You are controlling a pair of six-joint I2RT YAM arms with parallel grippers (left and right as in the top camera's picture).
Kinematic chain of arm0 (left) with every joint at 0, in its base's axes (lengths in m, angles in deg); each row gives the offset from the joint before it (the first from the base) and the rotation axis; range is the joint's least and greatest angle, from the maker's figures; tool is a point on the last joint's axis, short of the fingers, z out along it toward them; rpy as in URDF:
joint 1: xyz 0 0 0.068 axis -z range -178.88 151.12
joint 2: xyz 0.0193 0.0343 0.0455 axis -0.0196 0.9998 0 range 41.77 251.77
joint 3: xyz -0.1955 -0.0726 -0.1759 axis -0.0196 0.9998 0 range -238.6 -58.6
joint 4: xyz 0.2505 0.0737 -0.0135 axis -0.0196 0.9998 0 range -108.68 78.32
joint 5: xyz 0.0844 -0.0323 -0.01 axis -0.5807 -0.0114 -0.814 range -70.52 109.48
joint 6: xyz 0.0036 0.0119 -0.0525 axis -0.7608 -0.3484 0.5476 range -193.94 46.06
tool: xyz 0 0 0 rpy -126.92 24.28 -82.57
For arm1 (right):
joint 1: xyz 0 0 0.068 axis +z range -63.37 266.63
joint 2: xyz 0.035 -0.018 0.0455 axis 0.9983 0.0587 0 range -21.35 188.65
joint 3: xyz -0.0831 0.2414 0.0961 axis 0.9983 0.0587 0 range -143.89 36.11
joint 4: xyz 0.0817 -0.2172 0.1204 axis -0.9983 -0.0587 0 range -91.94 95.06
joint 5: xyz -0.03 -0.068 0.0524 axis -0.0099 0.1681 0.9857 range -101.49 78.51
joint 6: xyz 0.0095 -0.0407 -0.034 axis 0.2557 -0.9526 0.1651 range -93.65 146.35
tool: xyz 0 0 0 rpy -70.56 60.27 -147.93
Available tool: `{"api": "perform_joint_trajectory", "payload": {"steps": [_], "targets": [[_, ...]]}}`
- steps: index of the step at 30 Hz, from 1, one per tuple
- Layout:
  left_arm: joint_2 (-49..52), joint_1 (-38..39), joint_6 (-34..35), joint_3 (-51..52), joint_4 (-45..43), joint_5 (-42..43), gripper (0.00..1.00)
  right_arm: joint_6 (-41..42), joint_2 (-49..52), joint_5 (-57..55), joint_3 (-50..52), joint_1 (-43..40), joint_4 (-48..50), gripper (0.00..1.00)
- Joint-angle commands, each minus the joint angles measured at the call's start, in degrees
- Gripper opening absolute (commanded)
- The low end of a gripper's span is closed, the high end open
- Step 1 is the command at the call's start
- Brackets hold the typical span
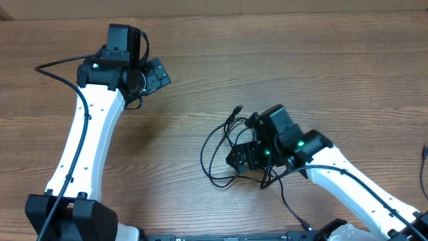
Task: Untangle cables
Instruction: 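Lower the right gripper onto the black cable in the table center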
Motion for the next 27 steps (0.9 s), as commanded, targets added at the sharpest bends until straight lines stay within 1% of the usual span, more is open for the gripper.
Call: {"api": "perform_joint_trajectory", "payload": {"steps": [1,11,17,22,27], "targets": [[-0.39,0.37,-0.7,-0.66,-0.04,0.24,1.0,0.0,0.26,0.31,0.7,3.52,0.28,1.0],[-0.39,0.37,-0.7,-0.66,-0.04,0.24,1.0,-0.02,0.26,0.33,0.7,9.75,0.15,1.0],[-0.39,0.37,-0.7,-0.66,-0.04,0.24,1.0,-0.96,0.26,0.31,0.7,12.02,-1.62,1.0],[-0.39,0.37,-0.7,-0.66,-0.04,0.24,1.0,-5.66,0.28,0.31,0.74,13.4,-3.56,0.95],[-0.39,0.33,-0.7,-0.66,-0.04,0.22,1.0,-6.14,0.28,0.31,0.81,13.68,-6.25,0.91]]}}
